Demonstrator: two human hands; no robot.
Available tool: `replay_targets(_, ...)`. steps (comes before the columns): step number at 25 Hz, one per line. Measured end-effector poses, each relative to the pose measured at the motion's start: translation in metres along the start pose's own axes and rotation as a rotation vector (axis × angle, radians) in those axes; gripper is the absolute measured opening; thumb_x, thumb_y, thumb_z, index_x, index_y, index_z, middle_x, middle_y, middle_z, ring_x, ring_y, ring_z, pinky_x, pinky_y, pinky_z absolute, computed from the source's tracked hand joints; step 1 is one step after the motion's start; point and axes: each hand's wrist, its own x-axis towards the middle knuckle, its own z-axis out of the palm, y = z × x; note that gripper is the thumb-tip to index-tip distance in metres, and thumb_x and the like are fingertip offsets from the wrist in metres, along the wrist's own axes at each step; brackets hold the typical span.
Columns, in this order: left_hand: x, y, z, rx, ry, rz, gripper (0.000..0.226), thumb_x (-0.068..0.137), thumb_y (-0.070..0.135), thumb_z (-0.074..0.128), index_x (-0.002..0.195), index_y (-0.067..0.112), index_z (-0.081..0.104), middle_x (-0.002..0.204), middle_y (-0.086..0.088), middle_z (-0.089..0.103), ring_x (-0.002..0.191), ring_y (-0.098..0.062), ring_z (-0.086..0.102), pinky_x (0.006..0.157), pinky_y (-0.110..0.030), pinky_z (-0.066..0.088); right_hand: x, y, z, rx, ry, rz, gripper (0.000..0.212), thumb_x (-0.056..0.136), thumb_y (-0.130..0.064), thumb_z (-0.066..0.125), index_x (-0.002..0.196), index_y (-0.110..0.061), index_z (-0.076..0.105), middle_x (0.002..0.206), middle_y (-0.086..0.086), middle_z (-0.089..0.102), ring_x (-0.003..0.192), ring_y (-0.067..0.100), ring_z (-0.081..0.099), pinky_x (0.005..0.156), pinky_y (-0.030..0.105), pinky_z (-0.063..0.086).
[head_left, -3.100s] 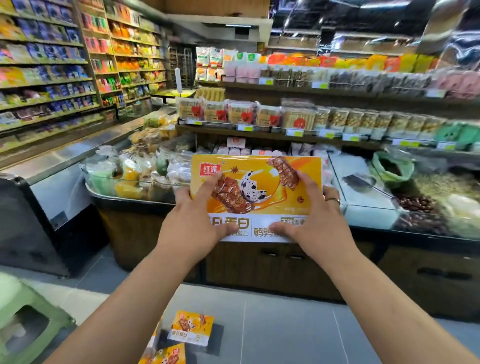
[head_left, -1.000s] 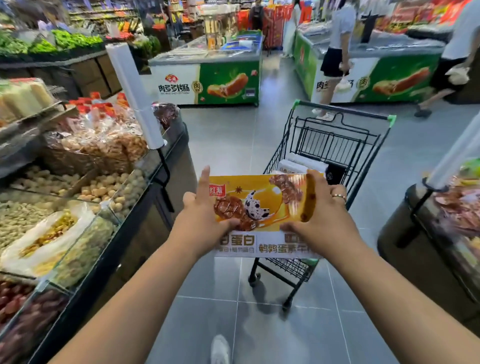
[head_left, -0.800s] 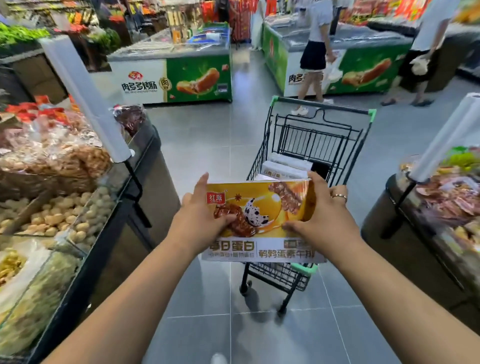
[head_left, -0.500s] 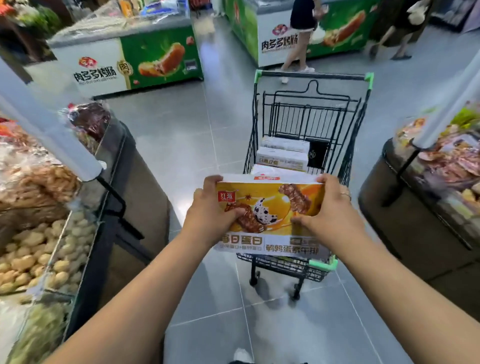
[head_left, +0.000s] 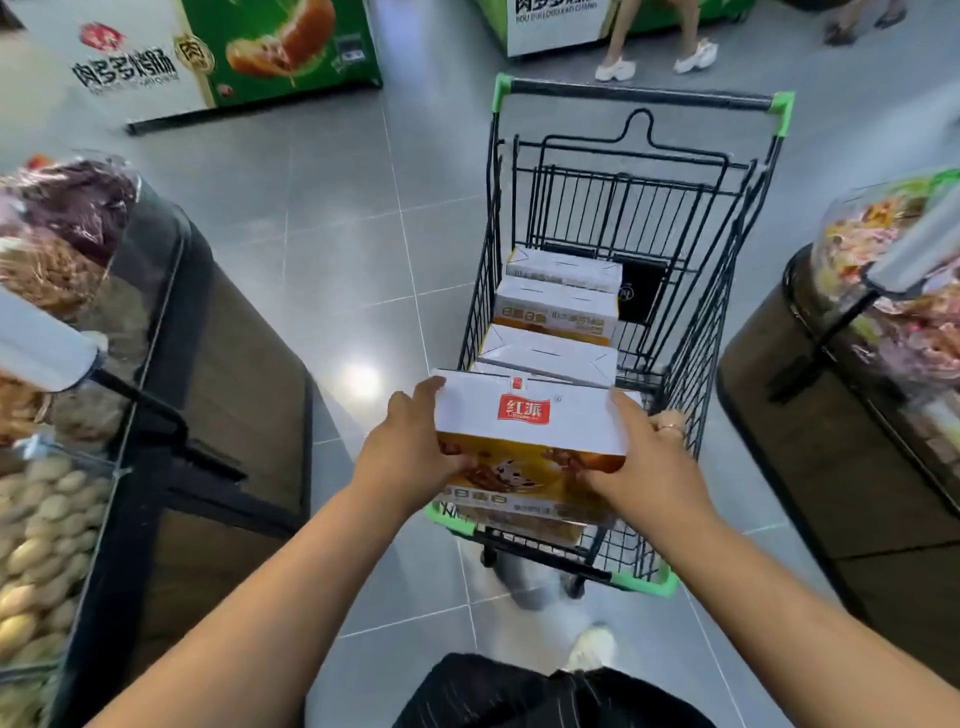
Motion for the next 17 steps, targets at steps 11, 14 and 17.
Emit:
replay_targets(11,0.074,-0.037,0.051,0.121,-0.311,0.037,0.085,0.081,0.045,0.071,0.147,0.032,0.019,0.128,-0.01,0.04,0.115,-0.034,0.052,0.094,-0.043,0.046,0.058,0.014,0.053,0.083,-0.135,0.114,0.068,0.084,-0.038,0.07,0.144,-0.029,0.039,0.122,0.006,0.034,0.11,0.025,0.05,0.087,0.025,0.04)
replay_targets(14,0.085,-0.05,0.062,0.11,-0.41,0.077,0.087,0.082,0.039,0.07,0.15,0.032,0.015,0.131,-0.011,0.037,0.117,-0.035,0.05,0.096,-0.041,0.045,0.061,0.015,0.068,0.131,-0.115,0.166,0.067,0.085,-0.038,0.07,0.144,-0.028,0.042,0.13,0.009,0.034,0.118,0.026,0.046,0.098,0.027,0.038)
replay_targets(17,0.092,-0.061,0.071,0.121,-0.506,0.113,0.089,0.084,0.038,0.069,0.152,0.032,0.011,0.137,-0.014,0.034,0.122,-0.035,0.047,0.101,-0.039,0.042,0.059,0.018,0.086,0.138,-0.166,0.208,0.069,0.085,-0.039,0.069,0.146,-0.031,0.038,0.139,0.011,0.029,0.128,0.029,0.042,0.103,0.028,0.035)
